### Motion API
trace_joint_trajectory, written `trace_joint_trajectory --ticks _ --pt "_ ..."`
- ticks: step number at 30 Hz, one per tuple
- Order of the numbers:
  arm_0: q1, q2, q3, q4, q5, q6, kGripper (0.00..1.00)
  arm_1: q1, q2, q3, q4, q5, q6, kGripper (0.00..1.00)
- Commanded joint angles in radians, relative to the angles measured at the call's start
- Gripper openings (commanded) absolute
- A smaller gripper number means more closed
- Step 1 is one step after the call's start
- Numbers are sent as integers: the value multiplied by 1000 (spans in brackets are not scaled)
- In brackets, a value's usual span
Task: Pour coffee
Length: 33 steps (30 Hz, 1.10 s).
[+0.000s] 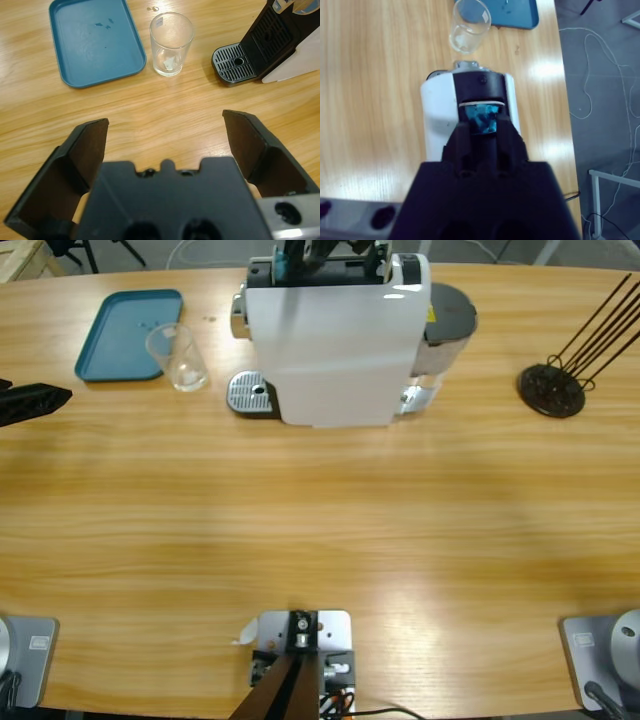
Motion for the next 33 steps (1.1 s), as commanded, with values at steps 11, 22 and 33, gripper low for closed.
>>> trace_joint_trajectory --ticks 11,22,33 --pt "8 36 34 -13 -3 7 1000 71 49 -196 149 -13 40 996" --pt "8 38 32 -13 -6 7 1000 141 -220 -244 277 -102 132 0" --pt "8 36 33 -13 -8 8 1000 -3 -524 500 -456 -217 635 0"
